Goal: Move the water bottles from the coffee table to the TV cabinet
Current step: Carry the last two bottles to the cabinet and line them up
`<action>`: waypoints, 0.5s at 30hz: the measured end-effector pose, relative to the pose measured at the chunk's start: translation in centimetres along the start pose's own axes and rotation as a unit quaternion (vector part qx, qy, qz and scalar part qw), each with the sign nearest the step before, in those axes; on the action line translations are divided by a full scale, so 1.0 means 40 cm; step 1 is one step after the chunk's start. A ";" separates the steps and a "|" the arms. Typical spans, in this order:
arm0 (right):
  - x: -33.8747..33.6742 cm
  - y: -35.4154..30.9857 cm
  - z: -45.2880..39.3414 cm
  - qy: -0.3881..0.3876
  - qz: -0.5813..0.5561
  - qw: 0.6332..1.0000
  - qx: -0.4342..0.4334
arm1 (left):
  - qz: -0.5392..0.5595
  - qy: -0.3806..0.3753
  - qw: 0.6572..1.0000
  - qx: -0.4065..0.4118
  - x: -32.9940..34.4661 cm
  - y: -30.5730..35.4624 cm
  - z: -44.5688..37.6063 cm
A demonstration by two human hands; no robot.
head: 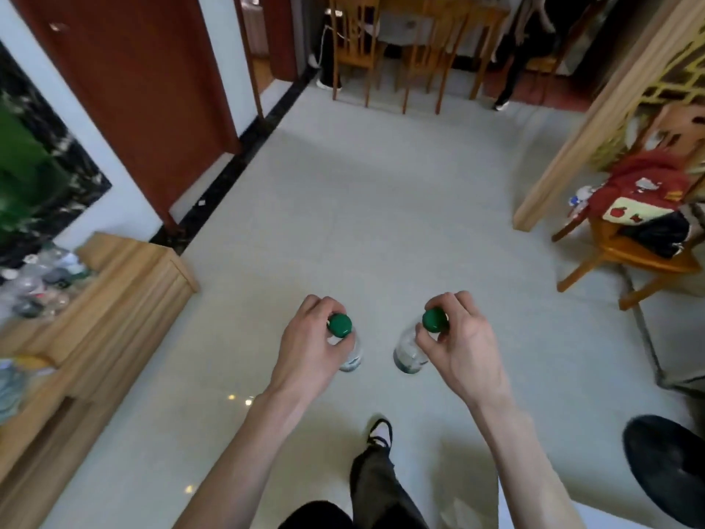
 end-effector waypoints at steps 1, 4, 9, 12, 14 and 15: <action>0.008 -0.020 -0.051 -0.004 -0.003 1.000 -0.017 | 0.002 0.014 1.000 -0.009 -0.026 -0.017 -0.021; 0.030 -0.072 -0.204 -0.019 -0.014 0.998 -0.064 | 0.007 0.051 0.998 -0.031 -0.099 -0.066 -0.098; 0.065 -0.167 -0.468 -0.077 -0.023 0.988 -0.134 | 0.033 0.099 0.992 -0.073 -0.234 -0.125 -0.241; 0.086 -0.236 -0.622 -0.122 -0.025 0.975 -0.184 | 0.050 0.132 0.986 -0.092 -0.313 -0.155 -0.321; 0.107 -0.282 -0.725 -0.149 -0.020 0.966 -0.210 | 0.049 0.159 0.981 -0.103 -0.359 -0.179 -0.368; 0.118 -0.306 -0.772 -0.160 -0.018 0.961 -0.225 | 0.049 0.172 0.978 -0.106 -0.384 -0.190 -0.387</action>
Point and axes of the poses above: each hand's wrist, its own z-axis away from the middle knuckle, its own x-axis out of the palm, y = z × x, the point moved 3 cm from there along -z, towards the middle knuckle, and after that the axes turned 14 degrees about -y, right-handed, at the moved point
